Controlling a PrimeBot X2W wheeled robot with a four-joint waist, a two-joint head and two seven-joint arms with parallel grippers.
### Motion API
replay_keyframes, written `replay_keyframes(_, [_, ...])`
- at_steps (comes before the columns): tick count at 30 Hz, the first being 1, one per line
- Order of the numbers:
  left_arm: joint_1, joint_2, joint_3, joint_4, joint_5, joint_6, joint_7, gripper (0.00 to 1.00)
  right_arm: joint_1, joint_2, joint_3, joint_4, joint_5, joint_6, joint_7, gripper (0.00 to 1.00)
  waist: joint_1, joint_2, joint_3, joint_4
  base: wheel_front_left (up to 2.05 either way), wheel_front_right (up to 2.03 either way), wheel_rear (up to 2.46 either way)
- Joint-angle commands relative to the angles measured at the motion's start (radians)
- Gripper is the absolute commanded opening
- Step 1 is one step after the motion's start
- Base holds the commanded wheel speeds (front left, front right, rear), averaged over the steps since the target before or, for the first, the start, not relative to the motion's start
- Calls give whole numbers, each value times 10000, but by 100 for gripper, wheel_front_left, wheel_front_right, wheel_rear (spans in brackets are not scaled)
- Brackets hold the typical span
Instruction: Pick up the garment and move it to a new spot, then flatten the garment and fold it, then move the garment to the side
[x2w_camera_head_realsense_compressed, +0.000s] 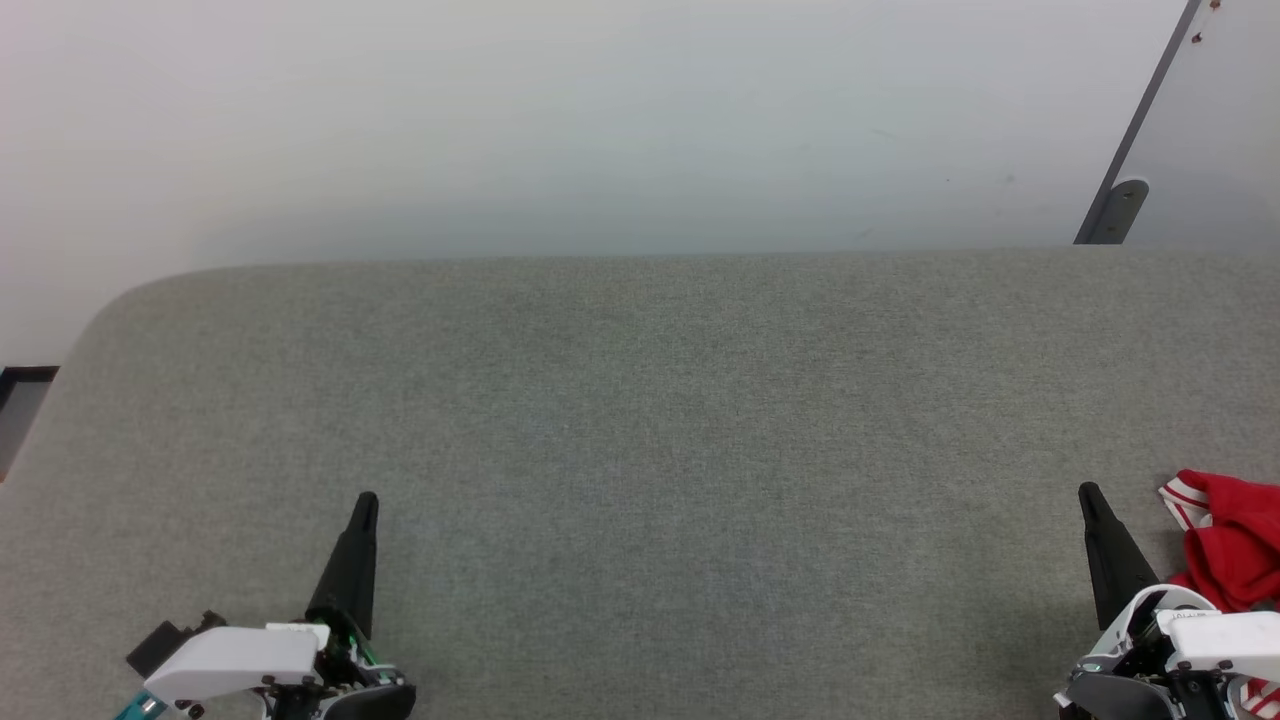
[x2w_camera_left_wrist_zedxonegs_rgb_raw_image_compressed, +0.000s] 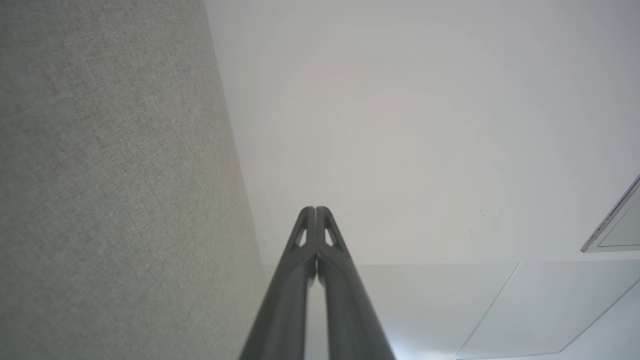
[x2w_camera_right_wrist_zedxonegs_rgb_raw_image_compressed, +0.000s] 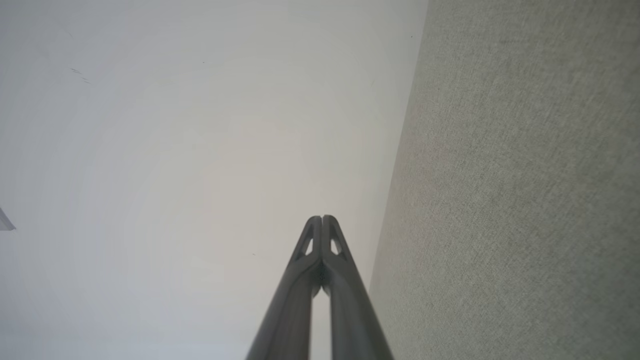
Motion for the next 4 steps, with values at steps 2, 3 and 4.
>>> replay_keyframes(2, [-104, -20, 27, 19, 37, 14, 27, 0, -35, 25, -3, 12, -15, -14, 14, 0, 0, 0, 0, 0, 0, 0, 0])
replay_keyframes(3, [-104, -19, 28, 19, 37, 14, 28, 0, -35, 25, -4, 12, -15, -14, 14, 0, 0, 0, 0, 0, 0, 0, 0])
replay_keyframes(4, [-104, -19, 28, 19, 38, 14, 28, 0, -35, 25, -4, 12, -15, -14, 14, 0, 0, 0, 0, 0, 0, 0, 0])
